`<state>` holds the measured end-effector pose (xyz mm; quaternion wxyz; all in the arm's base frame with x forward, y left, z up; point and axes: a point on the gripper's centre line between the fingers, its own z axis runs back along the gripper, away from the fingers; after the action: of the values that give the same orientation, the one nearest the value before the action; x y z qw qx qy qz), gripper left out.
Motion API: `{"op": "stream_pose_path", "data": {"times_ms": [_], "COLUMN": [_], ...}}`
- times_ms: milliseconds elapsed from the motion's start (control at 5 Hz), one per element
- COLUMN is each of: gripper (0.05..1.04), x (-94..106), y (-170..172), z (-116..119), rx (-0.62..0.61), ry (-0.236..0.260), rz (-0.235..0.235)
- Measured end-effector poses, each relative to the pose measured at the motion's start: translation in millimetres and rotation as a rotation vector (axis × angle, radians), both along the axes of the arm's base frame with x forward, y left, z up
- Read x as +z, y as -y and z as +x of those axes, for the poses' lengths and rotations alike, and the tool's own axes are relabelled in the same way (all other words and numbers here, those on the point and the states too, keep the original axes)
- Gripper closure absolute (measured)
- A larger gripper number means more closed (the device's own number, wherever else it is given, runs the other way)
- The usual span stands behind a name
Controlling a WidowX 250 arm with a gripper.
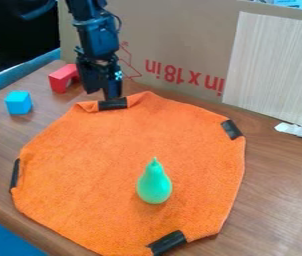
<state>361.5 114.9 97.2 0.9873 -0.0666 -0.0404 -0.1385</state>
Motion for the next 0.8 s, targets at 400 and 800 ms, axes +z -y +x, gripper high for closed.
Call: {"op": "stream_pose_path", "data": {"times_ms": [400,800], "gripper": [0.084,0.084], "x": [38.1,38.4], "y": [74.4,127.0], "z": [-31.2,-59.6], "rx": [-0.163,-0.25], "ry": [0.06,0.036], "rz": [-0.077,-0.096]}}
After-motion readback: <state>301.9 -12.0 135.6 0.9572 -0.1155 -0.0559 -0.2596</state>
